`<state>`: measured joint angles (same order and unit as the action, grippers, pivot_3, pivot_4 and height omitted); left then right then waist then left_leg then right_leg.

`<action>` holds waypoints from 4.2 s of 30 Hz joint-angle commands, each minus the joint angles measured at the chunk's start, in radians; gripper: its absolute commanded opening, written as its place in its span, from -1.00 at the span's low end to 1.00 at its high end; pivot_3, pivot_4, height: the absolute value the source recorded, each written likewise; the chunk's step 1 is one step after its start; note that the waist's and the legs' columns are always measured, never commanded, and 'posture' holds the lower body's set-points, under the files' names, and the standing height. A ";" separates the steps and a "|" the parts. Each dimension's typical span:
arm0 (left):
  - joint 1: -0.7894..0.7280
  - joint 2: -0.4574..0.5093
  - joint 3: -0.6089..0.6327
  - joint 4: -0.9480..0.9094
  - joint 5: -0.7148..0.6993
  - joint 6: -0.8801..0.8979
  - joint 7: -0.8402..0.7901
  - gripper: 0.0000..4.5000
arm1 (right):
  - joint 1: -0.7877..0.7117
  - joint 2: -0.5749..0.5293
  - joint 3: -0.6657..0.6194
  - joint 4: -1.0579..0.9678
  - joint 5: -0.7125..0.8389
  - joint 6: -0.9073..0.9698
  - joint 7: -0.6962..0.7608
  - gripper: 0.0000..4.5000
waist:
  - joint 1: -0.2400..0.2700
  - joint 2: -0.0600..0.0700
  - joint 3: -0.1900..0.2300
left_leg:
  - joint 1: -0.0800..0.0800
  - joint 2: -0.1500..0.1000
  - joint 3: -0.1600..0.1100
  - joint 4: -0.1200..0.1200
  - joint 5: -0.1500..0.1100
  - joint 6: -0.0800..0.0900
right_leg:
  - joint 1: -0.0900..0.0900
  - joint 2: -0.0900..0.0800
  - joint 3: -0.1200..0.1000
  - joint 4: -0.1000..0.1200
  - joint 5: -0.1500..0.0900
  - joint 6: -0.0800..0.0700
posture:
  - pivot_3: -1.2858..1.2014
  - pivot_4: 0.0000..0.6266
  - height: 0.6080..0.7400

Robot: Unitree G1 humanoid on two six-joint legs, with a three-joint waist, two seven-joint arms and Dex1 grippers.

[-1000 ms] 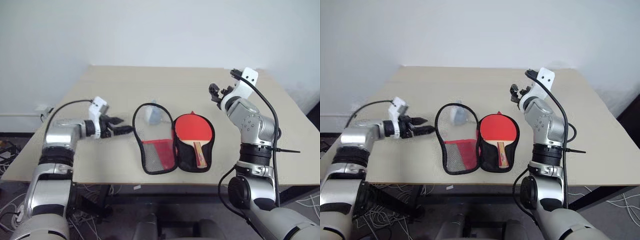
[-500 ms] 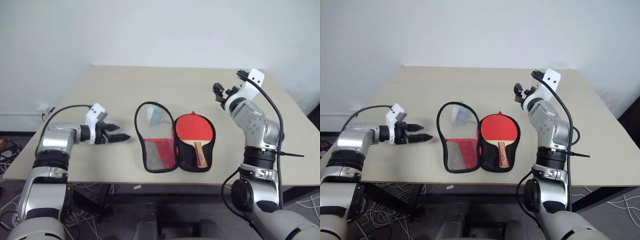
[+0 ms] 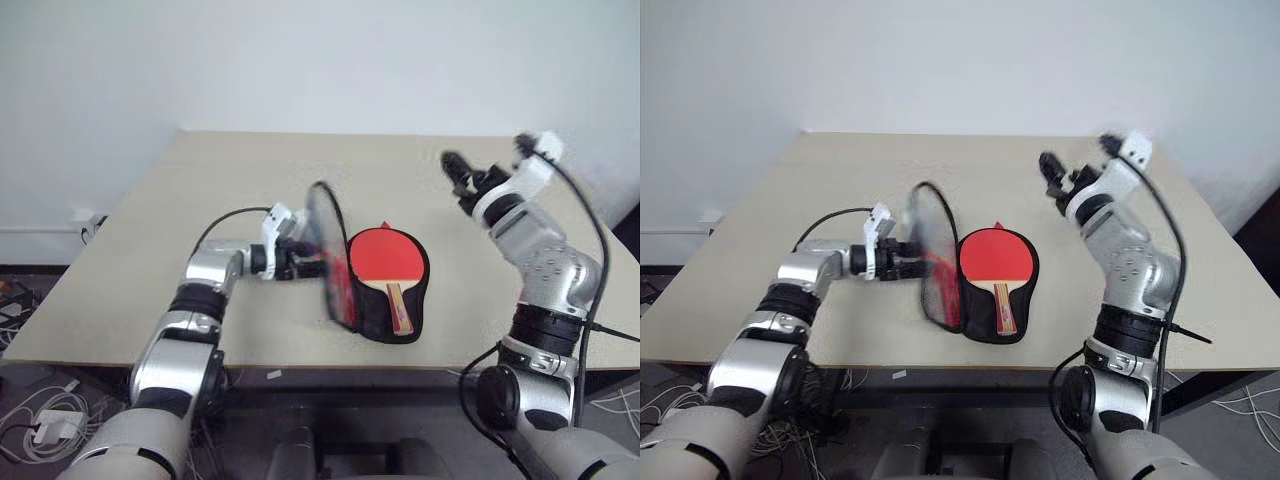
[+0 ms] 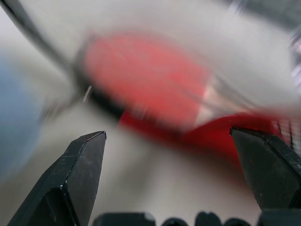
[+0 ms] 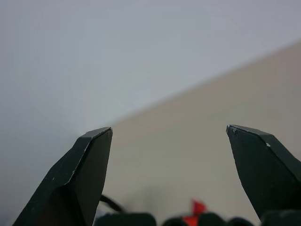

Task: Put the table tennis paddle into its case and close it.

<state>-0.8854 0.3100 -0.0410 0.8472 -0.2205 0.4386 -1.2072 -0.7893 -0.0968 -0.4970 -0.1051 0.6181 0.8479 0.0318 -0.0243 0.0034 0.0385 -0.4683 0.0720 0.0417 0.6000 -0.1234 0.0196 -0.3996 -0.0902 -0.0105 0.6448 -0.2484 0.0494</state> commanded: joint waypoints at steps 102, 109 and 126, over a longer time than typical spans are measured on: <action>0.079 -0.348 0.274 -0.211 -0.330 0.886 0.749 -0.76 | 0.338 -0.360 0.345 -0.121 -0.213 0.017 0.243 0.89 | 0.021 -0.003 0.002 | 0.004 -0.004 -0.004 0.007 -0.003 -0.004 | 0.007 -0.003 -0.002 -0.003 -0.003 0.000 | 0.03 -1.00 1.00; 0.110 -0.367 0.292 -0.268 -0.343 0.979 0.790 -0.98 | 0.315 -0.349 0.347 -0.100 -0.233 0.004 0.247 0.89 | 0.018 -0.003 0.002 | 0.005 -0.004 -0.004 0.007 -0.004 -0.004 | 0.007 -0.003 -0.002 -0.003 -0.003 0.000 | 0.03 -1.00 1.00; 0.178 -0.384 0.010 -0.485 -0.468 1.176 0.683 -0.98 | 0.291 -0.323 0.354 -0.085 -0.258 -0.006 0.246 0.89 | 0.005 -0.003 0.002 | 0.004 -0.004 -0.004 0.007 -0.004 -0.004 | 0.008 -0.003 -0.002 -0.003 -0.002 -0.001 | 0.03 -1.00 1.00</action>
<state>-0.7034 -0.0566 0.0171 0.3962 -0.6267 1.5969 -0.4878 -0.4630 -0.4156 -0.1328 -0.1767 0.3625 0.8642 0.2836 -0.0190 0.0006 0.0402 -0.4640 0.0681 0.0373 0.6067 -0.1270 0.0158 -0.3920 -0.0930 -0.0128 0.6417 -0.2504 0.0476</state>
